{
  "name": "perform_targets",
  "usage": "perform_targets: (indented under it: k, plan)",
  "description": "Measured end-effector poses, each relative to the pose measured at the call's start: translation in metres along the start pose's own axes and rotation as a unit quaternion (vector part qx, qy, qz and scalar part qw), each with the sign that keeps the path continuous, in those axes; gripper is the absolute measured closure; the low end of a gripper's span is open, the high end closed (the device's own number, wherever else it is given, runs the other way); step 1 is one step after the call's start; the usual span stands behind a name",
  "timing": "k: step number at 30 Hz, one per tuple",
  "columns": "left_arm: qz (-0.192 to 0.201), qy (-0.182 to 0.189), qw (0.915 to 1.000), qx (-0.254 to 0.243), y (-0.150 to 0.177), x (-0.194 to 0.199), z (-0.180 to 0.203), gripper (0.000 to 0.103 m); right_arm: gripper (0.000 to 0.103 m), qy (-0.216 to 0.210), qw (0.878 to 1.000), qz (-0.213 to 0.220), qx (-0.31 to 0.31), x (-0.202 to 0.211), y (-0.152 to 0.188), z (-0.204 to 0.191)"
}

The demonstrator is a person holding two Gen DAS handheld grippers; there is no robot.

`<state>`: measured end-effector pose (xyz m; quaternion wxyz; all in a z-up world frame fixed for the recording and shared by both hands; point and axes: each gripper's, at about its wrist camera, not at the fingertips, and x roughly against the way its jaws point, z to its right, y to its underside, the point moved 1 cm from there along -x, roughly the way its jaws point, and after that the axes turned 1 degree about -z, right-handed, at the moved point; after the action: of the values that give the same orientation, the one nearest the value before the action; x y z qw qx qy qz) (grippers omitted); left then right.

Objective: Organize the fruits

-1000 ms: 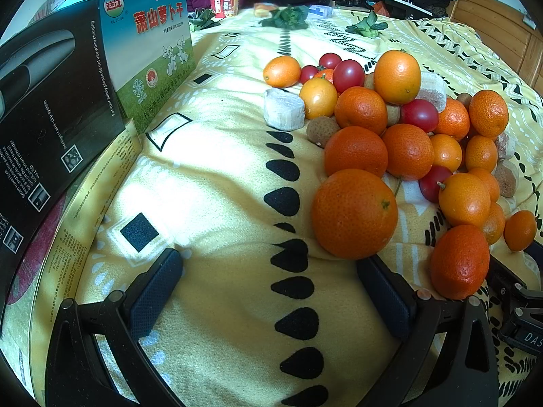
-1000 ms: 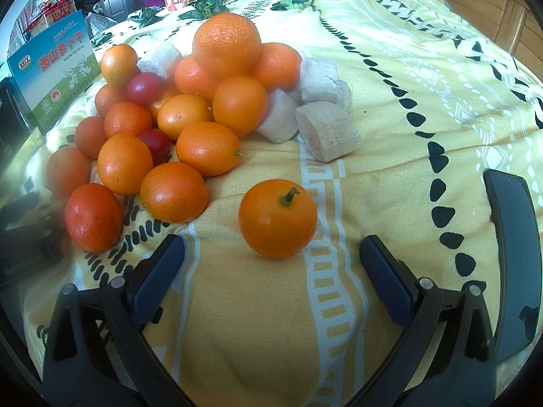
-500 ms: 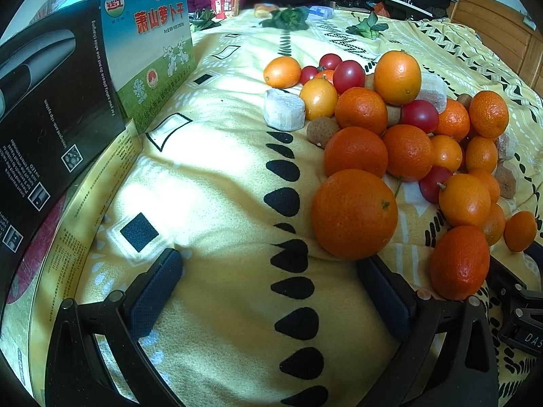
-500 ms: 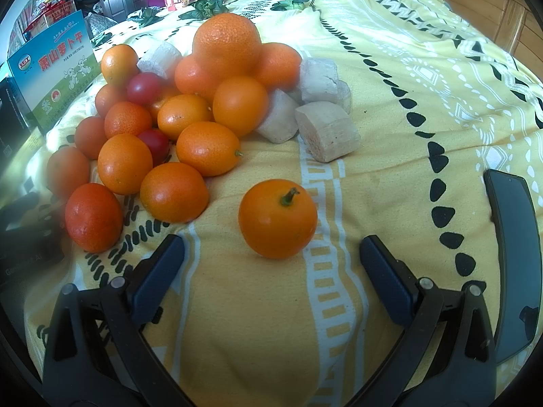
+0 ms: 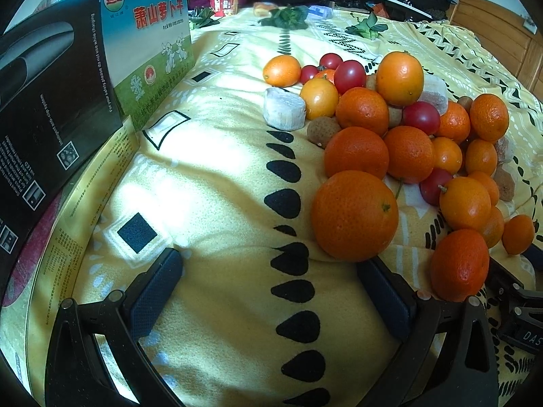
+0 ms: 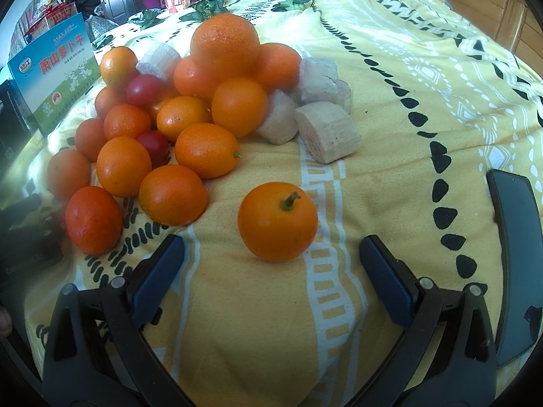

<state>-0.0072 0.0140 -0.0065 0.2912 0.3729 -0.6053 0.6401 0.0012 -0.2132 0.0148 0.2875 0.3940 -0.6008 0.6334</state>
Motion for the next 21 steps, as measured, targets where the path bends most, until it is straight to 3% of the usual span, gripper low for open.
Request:
perform_targets:
  k: [6, 10, 15, 17, 21]
  plan:
    - [-0.012, -0.001, 0.9999, -0.002, -0.003, 0.0, 0.002, 0.0, 0.0, -0.004, 1.0, -0.002, -0.001, 0.0, -0.003, -0.001]
    - [-0.022, 0.043, 0.9986, -0.023, -0.005, 0.007, -0.005, 0.002, 0.0, -0.038, 0.998, -0.028, 0.033, 0.009, -0.007, 0.001]
    - [0.02, 0.11, 0.9928, -0.043, 0.003, 0.036, -0.011, 0.019, 0.001, -0.095, 0.995, 0.028, 0.032, 0.052, 0.002, 0.015]
    - [0.037, 0.133, 0.9896, -0.042, -0.002, 0.045, -0.011, 0.032, 0.002, -0.108, 0.993, 0.031, 0.021, 0.06, 0.007, 0.018]
    - [0.04, 0.149, 0.9872, -0.04, -0.019, 0.044, -0.002, 0.032, 0.024, -0.144, 0.99, 0.014, 0.005, 0.065, 0.013, 0.015]
